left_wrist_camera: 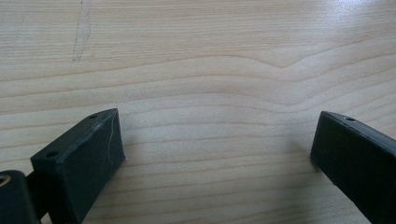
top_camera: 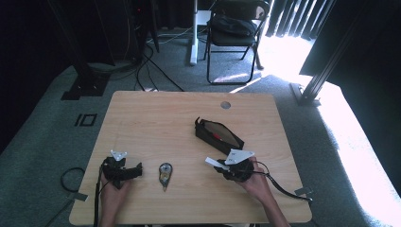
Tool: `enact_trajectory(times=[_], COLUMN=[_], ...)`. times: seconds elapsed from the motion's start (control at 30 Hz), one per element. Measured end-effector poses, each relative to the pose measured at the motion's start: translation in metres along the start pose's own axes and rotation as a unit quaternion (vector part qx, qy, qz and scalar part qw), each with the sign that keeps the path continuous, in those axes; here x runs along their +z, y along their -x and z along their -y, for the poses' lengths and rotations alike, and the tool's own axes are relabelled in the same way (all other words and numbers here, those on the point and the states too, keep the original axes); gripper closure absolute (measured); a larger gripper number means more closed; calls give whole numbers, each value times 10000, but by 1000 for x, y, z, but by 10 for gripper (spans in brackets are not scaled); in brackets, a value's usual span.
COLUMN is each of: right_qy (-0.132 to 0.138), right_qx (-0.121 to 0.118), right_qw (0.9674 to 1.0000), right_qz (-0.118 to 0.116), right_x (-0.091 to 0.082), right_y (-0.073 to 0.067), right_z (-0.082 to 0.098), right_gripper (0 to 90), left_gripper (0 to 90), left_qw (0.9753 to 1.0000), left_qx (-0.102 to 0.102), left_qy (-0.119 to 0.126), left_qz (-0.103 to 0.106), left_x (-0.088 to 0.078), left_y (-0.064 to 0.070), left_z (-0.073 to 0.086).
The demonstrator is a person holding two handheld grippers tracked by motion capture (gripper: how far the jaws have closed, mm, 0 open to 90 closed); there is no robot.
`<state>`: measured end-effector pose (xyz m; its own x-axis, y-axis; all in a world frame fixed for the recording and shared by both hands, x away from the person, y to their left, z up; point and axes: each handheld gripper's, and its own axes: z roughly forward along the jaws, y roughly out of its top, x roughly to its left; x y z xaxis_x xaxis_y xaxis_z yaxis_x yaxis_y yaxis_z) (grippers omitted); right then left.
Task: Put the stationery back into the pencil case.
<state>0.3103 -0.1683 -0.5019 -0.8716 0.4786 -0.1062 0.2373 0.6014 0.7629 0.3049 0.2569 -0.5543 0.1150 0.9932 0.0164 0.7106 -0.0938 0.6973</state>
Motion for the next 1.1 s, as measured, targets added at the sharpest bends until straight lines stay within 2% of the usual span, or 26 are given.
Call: enact_trajectory(times=[1.1], right_qy=[252], right_qx=[116], right_qw=[9993], right_qz=[268], right_x=[-21], right_y=[13], right_z=[-6], right_gripper=[682], left_gripper=[26], left_qw=[10000], left_qx=[-5], left_qy=[2], left_qz=[0], left_x=[0], left_y=[0], left_z=[0])
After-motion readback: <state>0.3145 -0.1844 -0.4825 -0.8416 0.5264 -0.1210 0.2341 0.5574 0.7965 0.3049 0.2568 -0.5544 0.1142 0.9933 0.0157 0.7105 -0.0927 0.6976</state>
